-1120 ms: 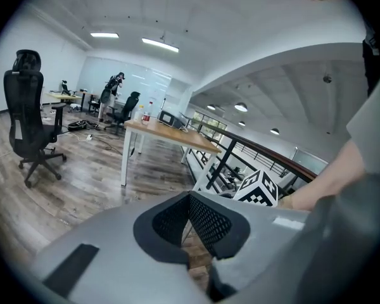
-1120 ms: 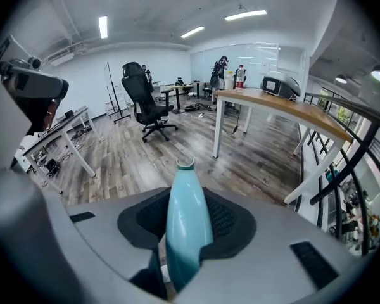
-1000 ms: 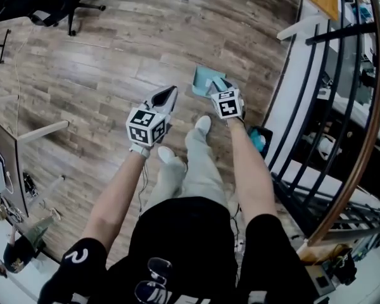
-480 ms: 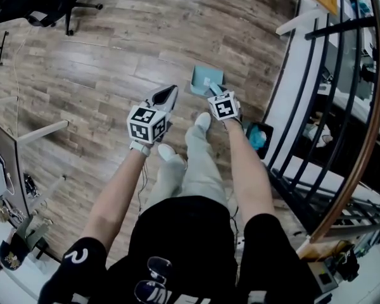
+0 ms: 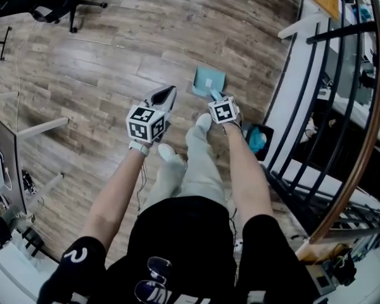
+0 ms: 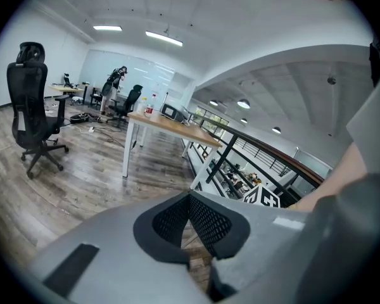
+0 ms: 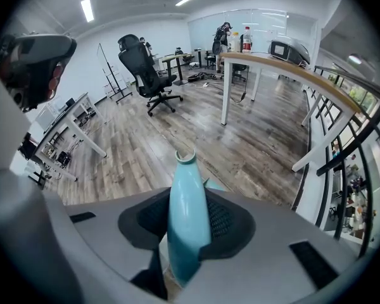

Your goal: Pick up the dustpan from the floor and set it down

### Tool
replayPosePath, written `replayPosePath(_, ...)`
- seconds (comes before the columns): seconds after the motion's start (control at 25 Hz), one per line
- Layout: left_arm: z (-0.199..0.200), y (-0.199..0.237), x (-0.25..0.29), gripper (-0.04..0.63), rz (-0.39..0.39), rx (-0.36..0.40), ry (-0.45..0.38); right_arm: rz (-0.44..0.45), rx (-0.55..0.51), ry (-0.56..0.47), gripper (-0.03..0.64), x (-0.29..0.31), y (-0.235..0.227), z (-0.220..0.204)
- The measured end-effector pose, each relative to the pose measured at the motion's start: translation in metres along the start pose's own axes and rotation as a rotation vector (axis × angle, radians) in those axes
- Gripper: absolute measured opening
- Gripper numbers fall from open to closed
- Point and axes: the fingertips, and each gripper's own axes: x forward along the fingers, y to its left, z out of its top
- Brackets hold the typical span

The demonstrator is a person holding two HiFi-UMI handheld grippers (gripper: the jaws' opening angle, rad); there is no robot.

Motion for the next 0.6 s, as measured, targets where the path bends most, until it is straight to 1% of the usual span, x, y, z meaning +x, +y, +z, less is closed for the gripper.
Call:
replayPosePath(0.28, -0.011, 0.006, -0.011, -0.005, 0.012, -0.011, 0.003, 0.008, -0.011, 0.023, 0.106, -0.002, 0.009, -0.017)
replayPosePath(0.44, -0.016, 0.011, -0.015, -0.005, 0.016, -0.018, 0.007, 0.035, 0.022, 0.037, 0.121, 0.000, 0.016, -0.027)
replayPosePath(0.56, -0.019, 0.014, -0.017, -0.005, 0.022, -0.020, 0.009, 0.038, 0.039, 0.030, 0.129, 0.000, 0.016, -0.029)
replayPosePath(0.6, -0.020, 0.014, -0.017, -0.005, 0.024, -0.020, 0.009, 0.038, 0.043, 0.029, 0.141, -0.001, 0.016, -0.031)
